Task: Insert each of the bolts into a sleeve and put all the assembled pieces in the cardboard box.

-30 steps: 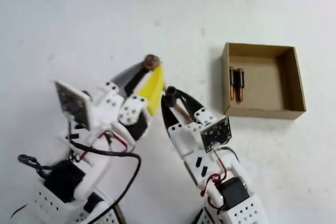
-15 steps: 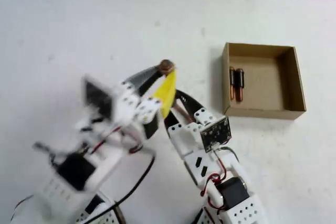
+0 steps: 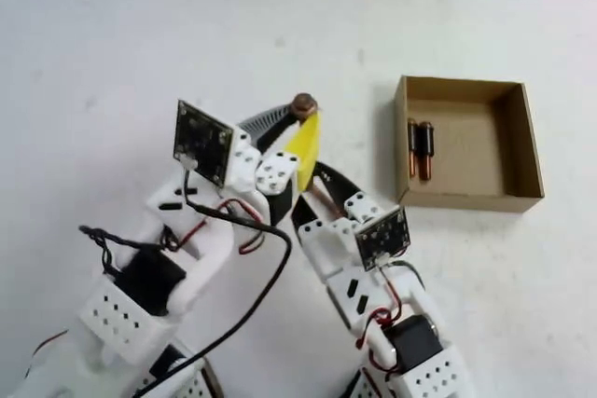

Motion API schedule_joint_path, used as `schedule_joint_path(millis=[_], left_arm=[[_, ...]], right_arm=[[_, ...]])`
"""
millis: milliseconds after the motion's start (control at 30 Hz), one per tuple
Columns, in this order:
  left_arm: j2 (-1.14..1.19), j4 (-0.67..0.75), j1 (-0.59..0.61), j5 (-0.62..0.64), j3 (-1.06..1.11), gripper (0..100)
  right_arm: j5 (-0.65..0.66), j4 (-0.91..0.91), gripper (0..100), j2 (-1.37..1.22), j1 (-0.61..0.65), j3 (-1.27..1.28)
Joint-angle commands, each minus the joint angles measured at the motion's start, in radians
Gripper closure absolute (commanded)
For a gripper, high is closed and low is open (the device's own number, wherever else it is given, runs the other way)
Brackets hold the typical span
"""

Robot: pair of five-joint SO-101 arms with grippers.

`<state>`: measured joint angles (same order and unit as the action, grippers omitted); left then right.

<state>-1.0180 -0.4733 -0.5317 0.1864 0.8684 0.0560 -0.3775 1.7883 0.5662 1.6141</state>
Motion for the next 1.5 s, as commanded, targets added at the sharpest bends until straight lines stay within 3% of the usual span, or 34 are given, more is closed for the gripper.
schedule_joint_path(millis=[0, 433, 667, 967, 1467], left_arm=[[0.002, 0.029, 0.018, -0.005, -0.066, 98], [0.001, -0.087, 0.007, 0.000, -0.068, 98], [0.001, -0.091, 0.002, 0.066, -0.063, 98], [0.001, -0.245, 0.002, 0.069, -0.063, 98], [0.002, -0.247, 0.008, 0.061, -0.031, 94]], right_arm=[[0.002, 0.008, 98.1, 0.015, -0.001, -0.017], [0.002, 0.008, 98.1, 0.015, -0.001, -0.017], [0.002, 0.008, 98.1, 0.015, -0.001, -0.017], [0.002, 0.008, 98.1, 0.015, -0.001, -0.017], [0.002, 0.008, 98.1, 0.015, -0.001, -0.006]])
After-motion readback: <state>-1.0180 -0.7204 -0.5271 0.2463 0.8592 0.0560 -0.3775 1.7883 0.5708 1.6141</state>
